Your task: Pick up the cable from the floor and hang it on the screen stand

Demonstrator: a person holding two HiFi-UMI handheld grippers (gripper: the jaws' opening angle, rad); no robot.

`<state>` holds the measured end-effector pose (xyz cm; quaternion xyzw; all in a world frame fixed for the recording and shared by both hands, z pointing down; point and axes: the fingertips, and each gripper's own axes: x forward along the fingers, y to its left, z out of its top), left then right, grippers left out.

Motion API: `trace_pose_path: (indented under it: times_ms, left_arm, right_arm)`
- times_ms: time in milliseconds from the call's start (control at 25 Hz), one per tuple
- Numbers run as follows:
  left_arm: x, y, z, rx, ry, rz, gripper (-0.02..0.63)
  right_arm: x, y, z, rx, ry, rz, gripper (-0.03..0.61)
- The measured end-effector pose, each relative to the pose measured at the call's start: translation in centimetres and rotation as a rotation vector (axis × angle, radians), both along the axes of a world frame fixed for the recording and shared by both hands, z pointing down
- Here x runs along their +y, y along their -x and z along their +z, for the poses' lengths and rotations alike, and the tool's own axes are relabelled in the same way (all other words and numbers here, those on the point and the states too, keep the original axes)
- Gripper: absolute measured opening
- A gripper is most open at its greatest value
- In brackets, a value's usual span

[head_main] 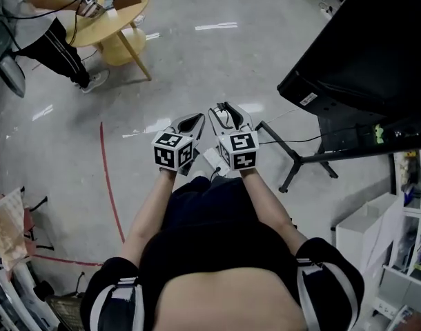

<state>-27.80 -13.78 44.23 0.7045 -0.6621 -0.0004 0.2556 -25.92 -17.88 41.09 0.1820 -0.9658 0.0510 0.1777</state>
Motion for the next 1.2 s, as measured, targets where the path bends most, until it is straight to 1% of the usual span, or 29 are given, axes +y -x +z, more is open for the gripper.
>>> trace_pose_path:
  times_ms: [160,360,560,640,840,1080,1200]
  left_arm:
    - [-1.1,-2.3,0.4,-0.003,0.0,0.078,0.003]
    - [-3.0,-5.9,0.8,0.0,0.003,0.178,0.003]
    - [-4.8,-10.1,-0.2,0.003,-0.01,0.289,0.003]
    - [-5.5,-11.9,-0.5,0.011,-0.004,0.317,0.003]
    - [-6.6,-18.2,-1.8,0.035,0.021,0.393,0.003]
    - [-6.1,-26.5,-2.7,0.042,0.017,0.487,0.003]
    - [-5.7,-29.6,-2.6,0.045,0.011,0.523,0.003]
  right_arm:
    - [-1.0,-2.1,-0.6,-0.025,-0.014,0.053,0.207]
    - [-2.4,-6.5,-1.0,-0.035,-0.026,0.144,0.207]
    - [-3.4,-11.0,-1.5,-0.03,-0.028,0.241,0.207]
    - [-3.8,-12.9,-1.8,-0.03,-0.024,0.268,0.207]
    - [-4.3,-19.4,-3.3,-0.018,-0.007,0.341,0.206]
    - [-3.7,-28.0,-4.0,-0.008,-0.005,0.428,0.205]
    - [-3.3,-31.3,-3.8,-0.003,-0.009,0.465,0.204]
